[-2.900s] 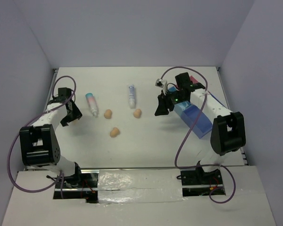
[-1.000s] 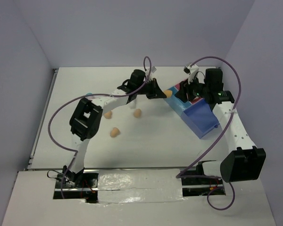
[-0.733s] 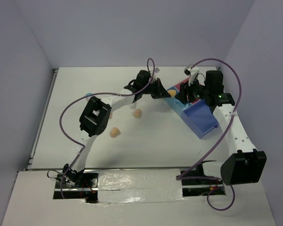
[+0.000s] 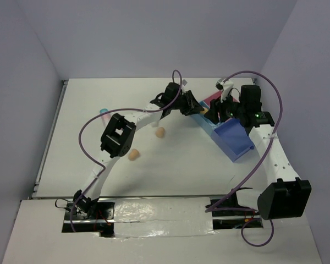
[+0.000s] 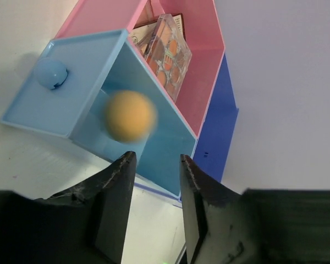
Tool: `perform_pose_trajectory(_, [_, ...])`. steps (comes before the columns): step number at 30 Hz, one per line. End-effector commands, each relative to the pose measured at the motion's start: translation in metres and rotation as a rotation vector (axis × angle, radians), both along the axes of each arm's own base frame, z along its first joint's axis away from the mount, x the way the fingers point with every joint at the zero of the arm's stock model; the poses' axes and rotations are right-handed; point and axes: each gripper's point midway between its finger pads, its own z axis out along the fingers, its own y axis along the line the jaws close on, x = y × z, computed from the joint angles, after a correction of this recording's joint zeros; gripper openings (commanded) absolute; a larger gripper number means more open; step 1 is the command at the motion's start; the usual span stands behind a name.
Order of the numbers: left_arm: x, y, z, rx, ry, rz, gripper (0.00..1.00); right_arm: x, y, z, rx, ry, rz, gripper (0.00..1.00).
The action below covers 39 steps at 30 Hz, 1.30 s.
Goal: Organize the makeup
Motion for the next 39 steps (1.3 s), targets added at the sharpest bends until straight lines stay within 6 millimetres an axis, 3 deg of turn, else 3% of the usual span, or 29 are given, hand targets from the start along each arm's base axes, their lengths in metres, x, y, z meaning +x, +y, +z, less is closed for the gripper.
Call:
perform_pose_trajectory(1, [0.003,-0.006,0.016,-0.024,-0.019,0.011,0.51,0.001,-0.001,0.011,0.011,-0.052,0.001,0.6])
perform_pose_trajectory(7, [0.002,-0.006,0.019,-0.03,-0.011,0.01,0.56,0.0,0.0,0.01,0.012,-0.048,0.005,0.61])
perform_pose_trajectory(10, [0.003,-0.005,0.034,-0.04,-0.037,0.011,0.52,-0.002,0.001,0.011,0.014,-0.048,0.017,0.61])
perform_pose_trajectory(12, [0.004,-0.001,0.045,-0.033,-0.073,0.01,0.42,-0.005,0.003,0.012,0.008,-0.057,0.044,0.62])
perform_pose_trajectory(15, [0.003,0.017,0.083,-0.007,-0.169,0.011,0.2,-0.019,0.014,0.01,0.019,-0.034,0.152,0.62])
perform_pose_trajectory(16, [0.007,0.028,0.089,0.014,-0.192,0.028,0.12,-0.022,0.02,0.009,0.04,-0.022,0.195,0.62])
perform_pose_trajectory(17, [0.001,0.039,0.077,0.07,-0.193,0.022,0.08,-0.024,0.024,0.011,0.045,-0.019,0.221,0.61])
perform_pose_trajectory(18, [0.001,0.055,0.102,0.076,-0.236,0.042,0.05,-0.028,0.026,0.005,0.043,0.007,0.247,0.58])
perform_pose_trajectory(19, [0.0,0.068,0.103,0.123,-0.265,0.052,0.0,-0.029,0.03,0.007,0.046,0.008,0.269,0.57])
perform_pose_trajectory(22, [-0.015,0.115,0.115,0.198,-0.319,0.083,0.0,-0.032,0.045,-0.001,0.013,0.039,0.317,0.53])
perform_pose_trajectory(23, [-0.029,0.136,0.117,0.228,-0.321,0.109,0.0,-0.032,0.049,-0.004,0.0,0.046,0.325,0.5])
perform_pose_trajectory(24, [-0.029,0.158,0.115,0.253,-0.322,0.142,0.0,-0.037,0.065,-0.01,-0.013,0.064,0.368,0.49])
perform_pose_trajectory(25, [-0.042,0.176,0.09,0.308,-0.288,0.144,0.0,-0.037,0.072,-0.01,-0.029,0.062,0.38,0.49])
perform_pose_trajectory(26, [-0.046,0.203,0.111,0.325,-0.322,0.207,0.0,-0.034,0.077,-0.015,-0.061,0.067,0.375,0.48])
perform_pose_trajectory(27, [-0.053,0.219,0.109,0.352,-0.32,0.232,0.01,-0.038,0.094,-0.026,-0.071,0.108,0.403,0.47])
perform_pose_trajectory(29, [-0.074,0.262,0.103,0.435,-0.31,0.312,0.18,-0.028,0.106,-0.034,-0.112,0.136,0.361,0.47])
perform_pose_trajectory(30, [-0.081,0.277,0.101,0.462,-0.305,0.341,0.28,-0.028,0.12,-0.053,-0.133,0.196,0.359,0.47])
perform_pose_trajectory(31, [-0.093,0.291,0.085,0.504,-0.276,0.355,0.48,-0.023,0.128,-0.052,-0.127,0.227,0.318,0.45])
perform_pose_trajectory(32, [-0.104,0.304,0.099,0.507,-0.304,0.397,0.57,-0.02,0.134,-0.06,-0.145,0.265,0.292,0.44])
perform_pose_trajectory(33, [-0.112,0.32,0.093,0.546,-0.28,0.435,0.72,-0.009,0.134,-0.085,-0.201,0.327,0.232,0.42])
perform_pose_trajectory(34, [-0.122,0.333,0.079,0.587,-0.251,0.466,0.79,-0.004,0.149,-0.081,-0.19,0.348,0.207,0.42])
perform_pose_trajectory(35, [-0.133,0.346,0.085,0.603,-0.259,0.512,0.82,0.0,0.152,-0.105,-0.224,0.421,0.18,0.42])
perform_pose_trajectory(37, [-0.152,0.357,0.062,0.617,-0.199,0.538,0.88,0.011,0.167,-0.108,-0.202,0.472,0.13,0.41])
perform_pose_trajectory(38, [-0.16,0.361,0.066,0.596,-0.206,0.557,0.89,0.012,0.17,-0.131,-0.233,0.537,0.116,0.41])
perform_pose_trajectory(39, [-0.167,0.363,0.06,0.583,-0.179,0.576,0.89,0.02,0.177,-0.128,-0.233,0.53,0.114,0.41])
